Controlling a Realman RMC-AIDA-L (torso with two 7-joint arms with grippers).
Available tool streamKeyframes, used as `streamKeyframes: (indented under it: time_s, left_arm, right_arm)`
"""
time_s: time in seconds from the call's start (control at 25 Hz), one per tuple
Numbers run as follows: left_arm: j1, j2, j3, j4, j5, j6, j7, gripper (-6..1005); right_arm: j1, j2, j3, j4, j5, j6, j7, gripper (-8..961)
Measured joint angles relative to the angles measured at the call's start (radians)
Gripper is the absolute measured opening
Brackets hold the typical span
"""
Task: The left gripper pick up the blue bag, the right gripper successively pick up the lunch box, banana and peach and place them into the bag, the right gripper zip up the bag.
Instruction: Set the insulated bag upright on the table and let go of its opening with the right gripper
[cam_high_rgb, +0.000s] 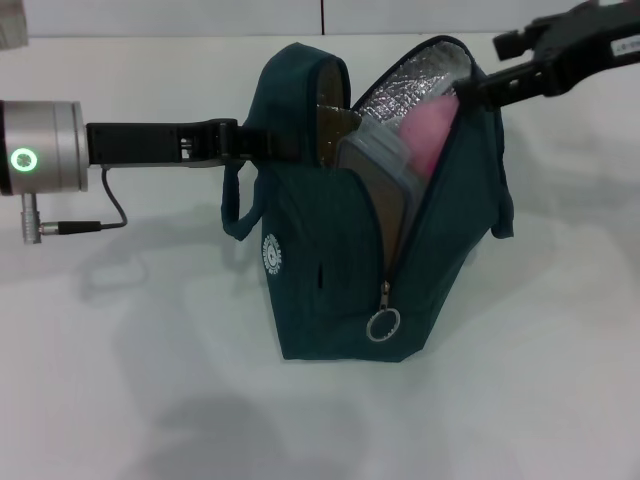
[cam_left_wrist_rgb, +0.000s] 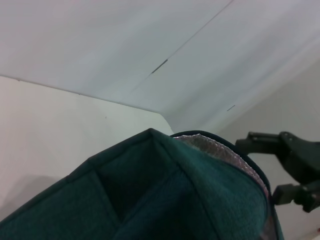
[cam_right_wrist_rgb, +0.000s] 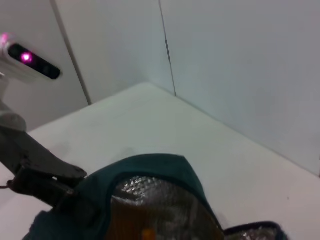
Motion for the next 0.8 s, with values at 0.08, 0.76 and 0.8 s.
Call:
streamKeyframes:
  time_s: [0.08, 0.76, 0.8]
  left_arm:
    - [0.0, 0.0, 0.0, 0.0, 0.0, 0.0, 0.001, 37]
    - [0.001, 0.0, 0.0, 0.0, -0.002, 0.0, 0.004, 37]
    - [0.001, 0.0, 0.0, 0.0, -0.002, 0.0, 0.004, 37]
  right_arm:
    - [0.002, 0.008, -0.007, 0.008, -0.013, 0.001, 0.002, 874]
    - [-0.008, 0.013, -0.038, 0.132, -0.018, 0.049, 0.038, 836]
    - [-0.008, 0.013, -0.038, 0.132, -0.018, 0.049, 0.038, 832]
